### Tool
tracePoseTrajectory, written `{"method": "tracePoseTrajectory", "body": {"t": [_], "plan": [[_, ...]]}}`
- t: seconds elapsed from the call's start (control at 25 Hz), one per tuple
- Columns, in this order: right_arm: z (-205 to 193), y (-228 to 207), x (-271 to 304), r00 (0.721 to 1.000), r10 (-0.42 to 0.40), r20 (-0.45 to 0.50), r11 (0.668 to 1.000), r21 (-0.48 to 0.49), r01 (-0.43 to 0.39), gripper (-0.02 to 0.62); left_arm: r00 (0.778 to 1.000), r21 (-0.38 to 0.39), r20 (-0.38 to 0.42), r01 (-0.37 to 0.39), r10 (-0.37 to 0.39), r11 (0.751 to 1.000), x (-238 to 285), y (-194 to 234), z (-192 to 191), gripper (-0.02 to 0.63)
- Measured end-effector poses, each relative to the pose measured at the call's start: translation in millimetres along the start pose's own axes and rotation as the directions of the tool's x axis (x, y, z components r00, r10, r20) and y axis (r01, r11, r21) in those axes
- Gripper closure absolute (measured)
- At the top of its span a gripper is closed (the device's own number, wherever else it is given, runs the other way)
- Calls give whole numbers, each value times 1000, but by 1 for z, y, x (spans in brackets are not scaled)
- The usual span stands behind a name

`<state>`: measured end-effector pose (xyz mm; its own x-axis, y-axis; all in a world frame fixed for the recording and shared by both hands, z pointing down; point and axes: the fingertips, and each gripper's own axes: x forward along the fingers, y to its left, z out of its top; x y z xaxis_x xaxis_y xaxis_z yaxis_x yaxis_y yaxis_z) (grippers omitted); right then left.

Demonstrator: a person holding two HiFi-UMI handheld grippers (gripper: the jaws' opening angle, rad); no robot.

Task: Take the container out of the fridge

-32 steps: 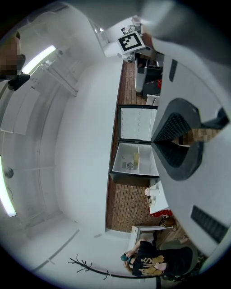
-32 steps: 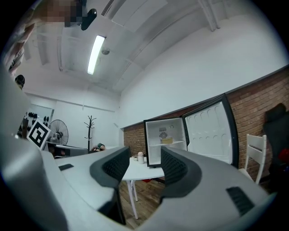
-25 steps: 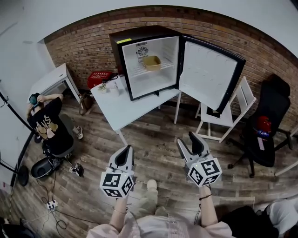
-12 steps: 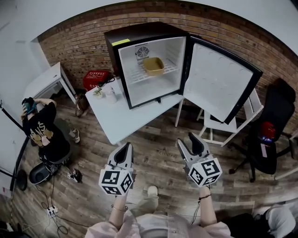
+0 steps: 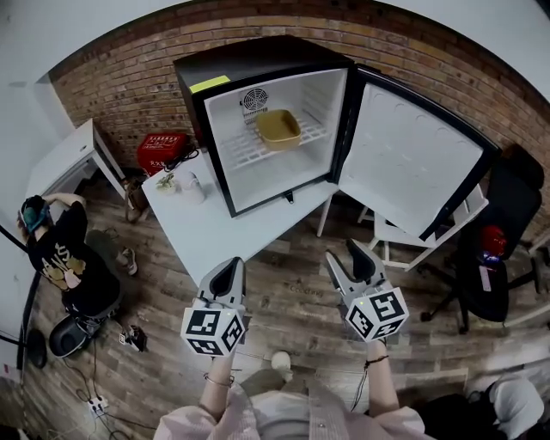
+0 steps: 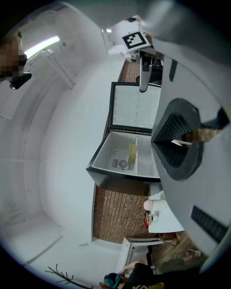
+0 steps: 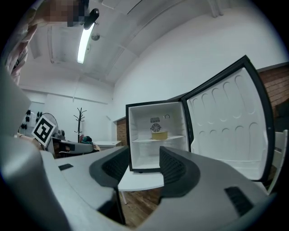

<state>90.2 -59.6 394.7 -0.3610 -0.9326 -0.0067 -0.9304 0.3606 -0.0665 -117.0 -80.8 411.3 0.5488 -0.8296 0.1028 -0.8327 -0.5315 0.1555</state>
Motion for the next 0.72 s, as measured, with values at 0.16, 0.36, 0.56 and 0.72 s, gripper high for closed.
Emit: {"method": "tracePoseTrajectory", "body": {"t": [0.16,0.36,0.56,0.72], "plan": [[-3,-7,9,1000,-18,-4,1000,-1,18,388,1000,2,-14,26,-26,1000,17,5,-2,615],[-9,-13,16,999,-29,-25,1000,8,29,388,1000,-11,-23,21,-21,1000,27,12,-3,615],[-16,-20,38,999,-13,-43,1000,8,13,388,998,-25,-49,24,-26,999,44,14,-13,615],[-17,-35,68,999,6,-41,1000,14,-6,388,999,-26,-52,8,-9,1000,67,26,-11,615]]}}
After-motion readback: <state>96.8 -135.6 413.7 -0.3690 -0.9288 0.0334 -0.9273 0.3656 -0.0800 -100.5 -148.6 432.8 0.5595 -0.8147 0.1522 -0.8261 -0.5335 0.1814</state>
